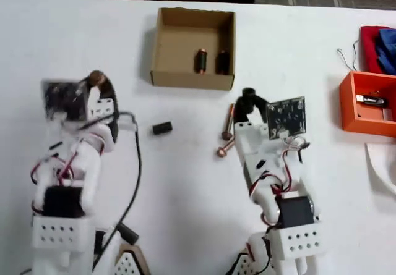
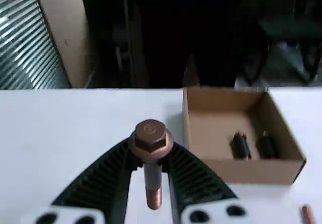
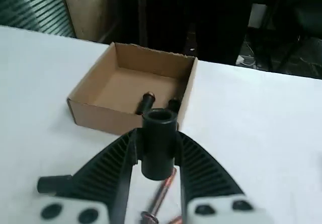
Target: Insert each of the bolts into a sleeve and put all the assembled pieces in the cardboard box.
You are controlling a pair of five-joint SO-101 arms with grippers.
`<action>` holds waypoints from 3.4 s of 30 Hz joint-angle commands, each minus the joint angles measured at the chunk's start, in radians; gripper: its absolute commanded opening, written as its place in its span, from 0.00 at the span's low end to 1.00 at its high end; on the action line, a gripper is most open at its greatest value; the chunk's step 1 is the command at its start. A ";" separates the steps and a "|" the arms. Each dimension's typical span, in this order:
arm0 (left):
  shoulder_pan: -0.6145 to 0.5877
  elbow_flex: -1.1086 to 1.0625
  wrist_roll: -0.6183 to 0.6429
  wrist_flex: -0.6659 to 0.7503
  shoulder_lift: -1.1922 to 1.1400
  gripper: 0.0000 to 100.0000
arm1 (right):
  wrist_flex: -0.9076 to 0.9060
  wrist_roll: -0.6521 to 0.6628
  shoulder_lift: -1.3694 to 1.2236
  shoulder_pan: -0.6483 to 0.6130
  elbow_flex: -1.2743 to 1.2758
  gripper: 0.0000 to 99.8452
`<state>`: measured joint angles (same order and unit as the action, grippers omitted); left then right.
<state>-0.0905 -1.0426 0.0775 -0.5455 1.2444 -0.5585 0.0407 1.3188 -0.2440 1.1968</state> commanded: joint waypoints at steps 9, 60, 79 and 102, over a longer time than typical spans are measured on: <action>0.290 -0.028 0.293 0.270 0.127 0.03 | 0.226 -0.117 0.019 -0.214 0.103 0.02; 0.557 0.421 0.133 0.094 -0.400 0.03 | 0.575 0.092 0.015 -0.211 0.301 0.02; 0.563 0.421 0.114 -0.035 -0.413 0.03 | 0.582 0.092 0.015 -0.209 0.295 0.02; 0.582 0.605 0.058 -0.310 -0.591 0.03 | 0.582 0.091 0.015 -0.208 0.298 0.02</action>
<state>0.4833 -0.4872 0.1435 -0.8416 0.6552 -0.0061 0.1281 1.3357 -0.4557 1.5083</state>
